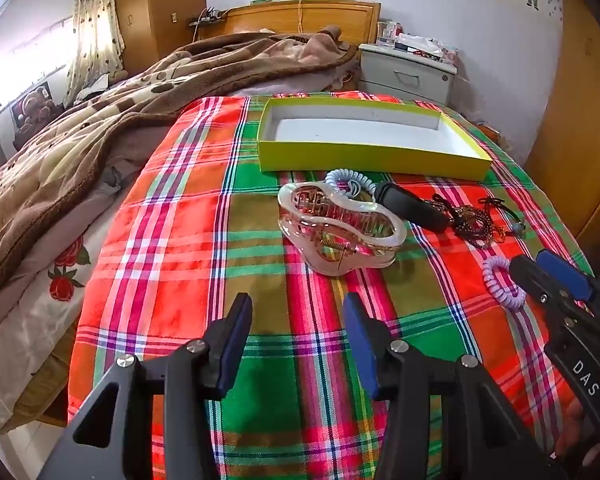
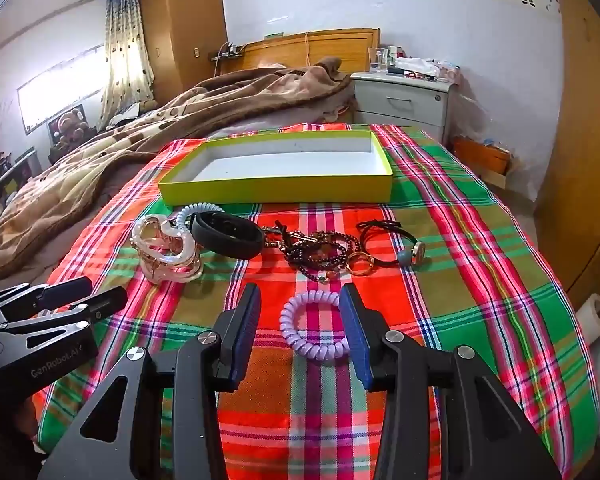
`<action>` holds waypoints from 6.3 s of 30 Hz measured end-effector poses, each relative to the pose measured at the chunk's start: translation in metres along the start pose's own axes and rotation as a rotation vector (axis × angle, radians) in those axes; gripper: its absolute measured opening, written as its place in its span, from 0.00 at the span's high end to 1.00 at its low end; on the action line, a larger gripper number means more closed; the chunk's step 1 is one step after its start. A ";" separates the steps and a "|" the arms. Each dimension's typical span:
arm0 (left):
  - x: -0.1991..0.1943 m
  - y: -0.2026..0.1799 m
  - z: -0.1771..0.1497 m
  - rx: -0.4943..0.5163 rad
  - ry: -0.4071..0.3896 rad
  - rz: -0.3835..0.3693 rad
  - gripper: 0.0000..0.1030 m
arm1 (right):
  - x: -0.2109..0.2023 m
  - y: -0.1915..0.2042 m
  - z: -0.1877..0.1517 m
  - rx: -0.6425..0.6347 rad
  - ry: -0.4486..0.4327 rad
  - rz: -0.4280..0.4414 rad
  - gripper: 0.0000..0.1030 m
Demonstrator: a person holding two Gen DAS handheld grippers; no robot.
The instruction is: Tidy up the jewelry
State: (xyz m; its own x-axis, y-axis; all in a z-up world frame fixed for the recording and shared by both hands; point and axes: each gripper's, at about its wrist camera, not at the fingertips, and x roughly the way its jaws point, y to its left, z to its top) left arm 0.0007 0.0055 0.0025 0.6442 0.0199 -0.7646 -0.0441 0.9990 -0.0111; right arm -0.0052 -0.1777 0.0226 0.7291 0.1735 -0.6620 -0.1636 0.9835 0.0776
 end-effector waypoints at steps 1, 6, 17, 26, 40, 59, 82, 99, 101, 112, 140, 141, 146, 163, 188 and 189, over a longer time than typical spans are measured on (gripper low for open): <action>0.000 0.000 -0.001 -0.001 0.001 -0.002 0.52 | 0.000 -0.001 0.000 0.001 0.000 0.001 0.59; -0.001 0.002 0.000 -0.005 -0.002 -0.003 0.52 | 0.001 0.000 0.000 0.001 0.000 0.000 0.59; -0.001 -0.001 -0.002 -0.005 -0.010 0.001 0.52 | -0.002 0.001 0.002 -0.001 -0.004 0.002 0.59; -0.001 0.001 -0.002 -0.003 -0.007 -0.003 0.52 | 0.000 0.002 -0.001 -0.001 -0.006 0.003 0.59; -0.002 -0.001 0.000 0.002 -0.003 -0.005 0.52 | 0.002 0.002 -0.001 -0.001 0.001 0.008 0.59; 0.000 -0.002 0.001 0.004 0.005 -0.011 0.52 | 0.004 0.001 0.001 0.001 0.001 0.008 0.59; 0.011 0.026 0.029 -0.131 0.054 -0.216 0.51 | 0.009 -0.045 0.001 0.050 0.078 -0.066 0.59; 0.036 0.018 0.048 -0.190 0.137 -0.142 0.51 | 0.026 -0.037 -0.001 -0.003 0.159 -0.014 0.59; 0.037 0.018 0.050 -0.153 0.137 -0.122 0.51 | 0.027 -0.035 -0.001 -0.014 0.166 -0.010 0.59; 0.038 0.035 0.050 -0.033 0.134 0.021 0.51 | 0.031 -0.032 -0.003 -0.045 0.177 -0.029 0.59; 0.046 0.030 0.039 -0.027 0.130 -0.101 0.82 | 0.029 -0.025 -0.004 -0.065 0.145 -0.025 0.90; 0.046 0.031 0.040 -0.026 0.129 -0.105 0.82 | 0.028 -0.025 -0.003 -0.068 0.141 -0.026 0.90; 0.042 0.032 0.042 -0.023 0.102 -0.110 0.87 | 0.026 -0.024 0.000 -0.066 0.126 -0.030 0.90; 0.030 0.038 0.057 -0.012 0.051 -0.124 0.87 | 0.018 -0.020 0.030 -0.072 0.051 -0.038 0.90; 0.076 0.048 0.161 -0.065 -0.003 -0.158 0.87 | 0.097 -0.030 0.140 -0.038 0.055 -0.022 0.90; 0.080 0.047 0.164 -0.066 0.002 -0.161 0.87 | 0.105 -0.030 0.145 -0.035 0.061 -0.021 0.90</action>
State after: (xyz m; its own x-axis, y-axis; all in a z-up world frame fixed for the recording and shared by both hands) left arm 0.1756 0.0607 0.0464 0.6458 -0.1398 -0.7506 0.0095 0.9845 -0.1751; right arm 0.1721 -0.1816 0.0588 0.6909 0.1487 -0.7075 -0.1728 0.9842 0.0381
